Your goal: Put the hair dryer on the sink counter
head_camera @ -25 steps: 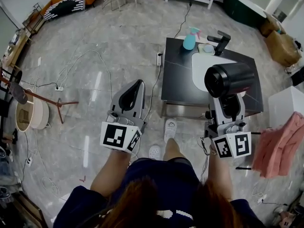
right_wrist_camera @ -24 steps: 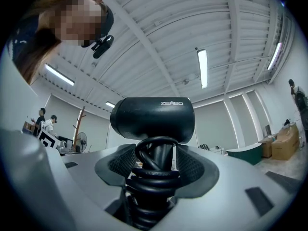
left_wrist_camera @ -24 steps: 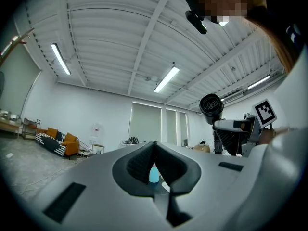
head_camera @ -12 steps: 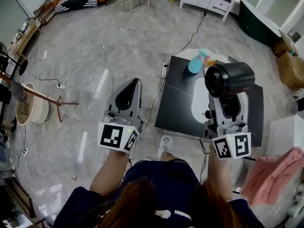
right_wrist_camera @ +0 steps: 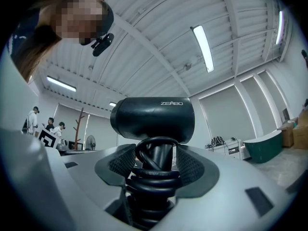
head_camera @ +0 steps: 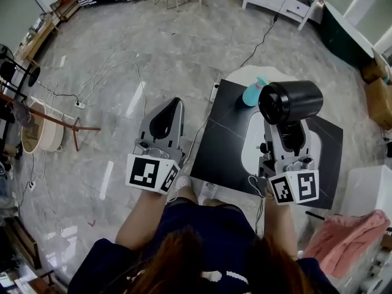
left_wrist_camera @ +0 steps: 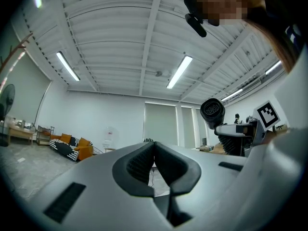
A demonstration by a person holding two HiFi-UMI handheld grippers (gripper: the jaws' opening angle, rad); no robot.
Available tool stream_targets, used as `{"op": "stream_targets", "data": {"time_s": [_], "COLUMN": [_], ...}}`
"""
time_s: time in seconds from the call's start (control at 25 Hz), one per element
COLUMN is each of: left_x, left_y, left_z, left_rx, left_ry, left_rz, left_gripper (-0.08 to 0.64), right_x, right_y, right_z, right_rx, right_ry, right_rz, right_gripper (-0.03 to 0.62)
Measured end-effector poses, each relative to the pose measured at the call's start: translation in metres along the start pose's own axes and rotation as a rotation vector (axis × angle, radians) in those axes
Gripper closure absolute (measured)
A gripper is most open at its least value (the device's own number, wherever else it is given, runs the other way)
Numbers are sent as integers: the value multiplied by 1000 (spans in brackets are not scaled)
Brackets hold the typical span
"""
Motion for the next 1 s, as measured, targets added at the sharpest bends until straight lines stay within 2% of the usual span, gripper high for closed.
{"op": "stream_targets", "data": {"time_s": [0.24, 0.56, 0.84, 1.0], "left_x": [-11, -51, -94, -110], "left_y": [-35, -86, -134, -152], "left_z": [15, 42, 74, 95], "left_rx": [-10, -28, -71, -104], "left_ry": [11, 32, 58, 72], "left_rz": [28, 123, 181, 205], "left_gripper": [541, 541, 541, 541], "right_x": [16, 14, 14, 21], "right_y": [-25, -74, -128, -149], "right_z": [16, 52, 112, 155], "right_rx": [-26, -66, -194, -291], "right_ry": [-20, -13, -40, -70], "right_rz": [30, 122, 197, 276], "right_gripper": [314, 314, 314, 314]}}
Point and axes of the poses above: the fingertips, and each gripper's own axes: y backward along the fingers, x to its right, z out of its underside, the point moved 9 cm from there along y, backward along the fingers, and after that the axes turned 6 degrees about -y, right-handed, at the moved point
